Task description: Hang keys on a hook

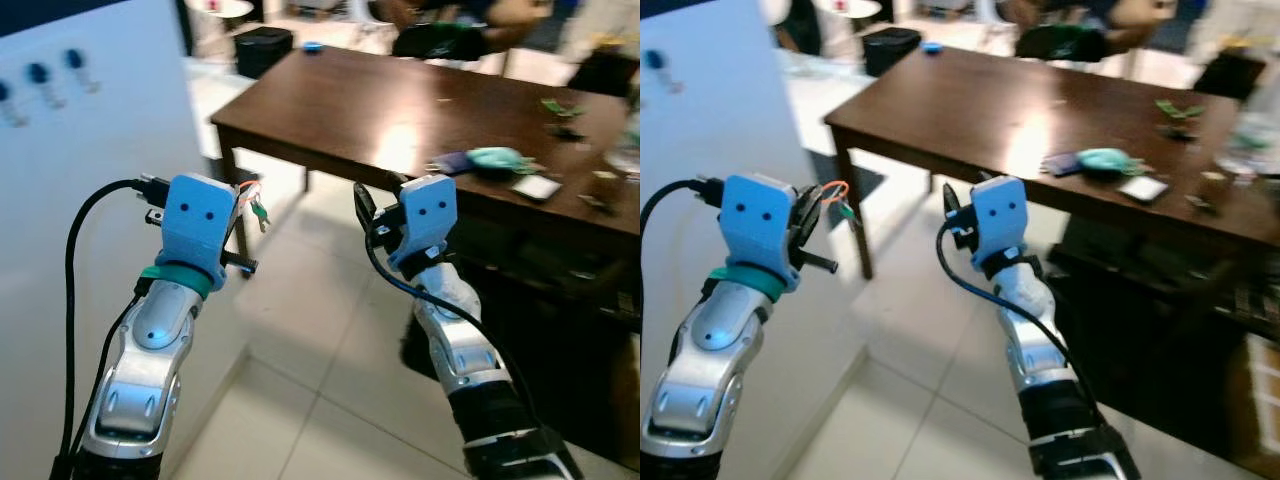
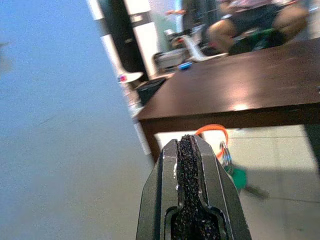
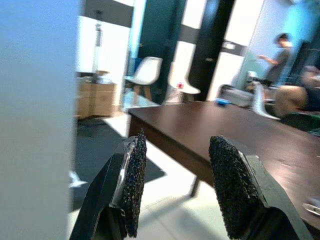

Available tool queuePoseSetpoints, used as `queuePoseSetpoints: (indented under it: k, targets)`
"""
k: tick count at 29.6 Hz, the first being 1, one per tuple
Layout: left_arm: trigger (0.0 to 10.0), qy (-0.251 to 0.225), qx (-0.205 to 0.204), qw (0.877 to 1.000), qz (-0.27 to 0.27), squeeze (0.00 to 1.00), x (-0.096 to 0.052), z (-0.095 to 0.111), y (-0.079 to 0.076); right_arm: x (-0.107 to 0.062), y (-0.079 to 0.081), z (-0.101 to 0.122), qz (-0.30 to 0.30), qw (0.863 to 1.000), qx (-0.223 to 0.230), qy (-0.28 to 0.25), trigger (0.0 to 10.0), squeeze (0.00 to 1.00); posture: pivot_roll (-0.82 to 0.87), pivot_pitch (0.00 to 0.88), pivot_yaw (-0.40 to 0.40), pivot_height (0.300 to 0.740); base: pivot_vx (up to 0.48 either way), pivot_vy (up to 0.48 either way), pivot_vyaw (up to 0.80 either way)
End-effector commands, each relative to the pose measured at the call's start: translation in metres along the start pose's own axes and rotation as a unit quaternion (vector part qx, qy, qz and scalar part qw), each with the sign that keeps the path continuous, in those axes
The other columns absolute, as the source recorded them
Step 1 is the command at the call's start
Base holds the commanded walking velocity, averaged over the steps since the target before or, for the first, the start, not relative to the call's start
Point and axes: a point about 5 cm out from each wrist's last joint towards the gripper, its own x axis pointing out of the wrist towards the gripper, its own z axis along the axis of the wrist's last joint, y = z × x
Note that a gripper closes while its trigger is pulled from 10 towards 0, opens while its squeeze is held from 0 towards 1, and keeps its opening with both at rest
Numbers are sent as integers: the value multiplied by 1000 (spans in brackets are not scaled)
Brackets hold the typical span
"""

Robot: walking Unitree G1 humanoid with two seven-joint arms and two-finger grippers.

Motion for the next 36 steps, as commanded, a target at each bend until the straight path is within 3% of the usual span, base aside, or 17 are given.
queuePoseSetpoints:
  k: [1,25,29,32,36]
  targets:
    - [10000,12,-3,1000,-4,0,0,-4,-1,-1,1,-2,1,1000,6,3,10000,0,-45,51,49,740,0,0,800]
    - [10000,14,3,1000,-15,0,-3,-6,-2,-2,4,-3,18,1000,8,7,10000,0,-47,39,48,740,0,0,800]
    - [10000,16,-4,998,-53,0,-13,-8,-5,-3,4,-5,22,1000,9,9,10000,0,-44,41,46,740,0,0,800]
    - [10000,24,-50,984,-167,0,-34,-7,-21,-4,4,-7,24,1000,7,14,10000,0,-41,44,42,740,0,0,800]
    - [10000,24,-55,979,-195,0,-45,-4,-25,-4,3,-7,23,1000,6,15,10000,0,-41,47,42,740,0,0,800]
